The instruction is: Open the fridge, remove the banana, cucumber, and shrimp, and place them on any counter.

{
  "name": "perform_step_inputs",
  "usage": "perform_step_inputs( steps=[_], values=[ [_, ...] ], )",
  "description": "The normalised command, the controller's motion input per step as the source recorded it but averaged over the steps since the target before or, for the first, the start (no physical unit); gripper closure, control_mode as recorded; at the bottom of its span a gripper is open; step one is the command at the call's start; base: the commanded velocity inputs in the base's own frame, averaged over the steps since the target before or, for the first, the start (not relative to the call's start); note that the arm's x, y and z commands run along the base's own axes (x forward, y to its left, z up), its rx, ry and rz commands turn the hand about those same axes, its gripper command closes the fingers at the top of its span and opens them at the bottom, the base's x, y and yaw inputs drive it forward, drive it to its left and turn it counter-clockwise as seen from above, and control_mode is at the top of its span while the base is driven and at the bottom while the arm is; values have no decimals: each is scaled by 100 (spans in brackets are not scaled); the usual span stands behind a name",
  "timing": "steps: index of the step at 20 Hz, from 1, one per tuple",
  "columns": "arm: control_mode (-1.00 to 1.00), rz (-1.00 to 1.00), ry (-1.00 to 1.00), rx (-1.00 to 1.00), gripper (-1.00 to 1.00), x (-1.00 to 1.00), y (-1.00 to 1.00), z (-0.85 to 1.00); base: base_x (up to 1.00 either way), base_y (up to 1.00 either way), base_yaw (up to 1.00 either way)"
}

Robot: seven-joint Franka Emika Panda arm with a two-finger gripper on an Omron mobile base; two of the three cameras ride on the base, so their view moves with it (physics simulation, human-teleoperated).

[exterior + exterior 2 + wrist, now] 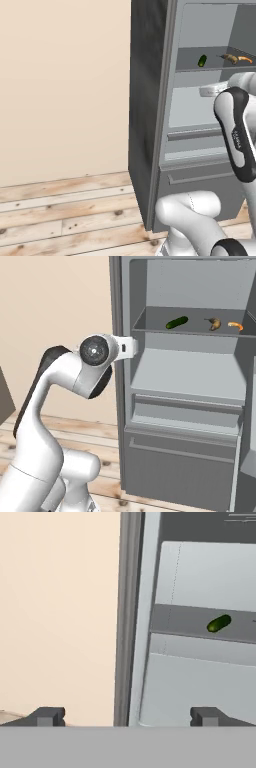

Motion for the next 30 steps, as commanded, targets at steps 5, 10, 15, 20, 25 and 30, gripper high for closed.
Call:
perform_step_inputs(
  steps=[5,10,15,20,25,30],
  values=[
    [-100,-1,1,-6,-100,-1,91,56,0,0,0],
    [-100,-1,2,-5,-100,-9,48,23,0,0,0],
    [-100,0,5,-1,-100,-2,20,0,0,0,0],
    [-100,-1,0,0,-100,-24,0,0,0,0,0],
    [-100,-3,1,0,-100,-23,1,0,0,0,0],
    [-100,-9,6,0,-100,-9,5,0,0,0,0]
  ],
)
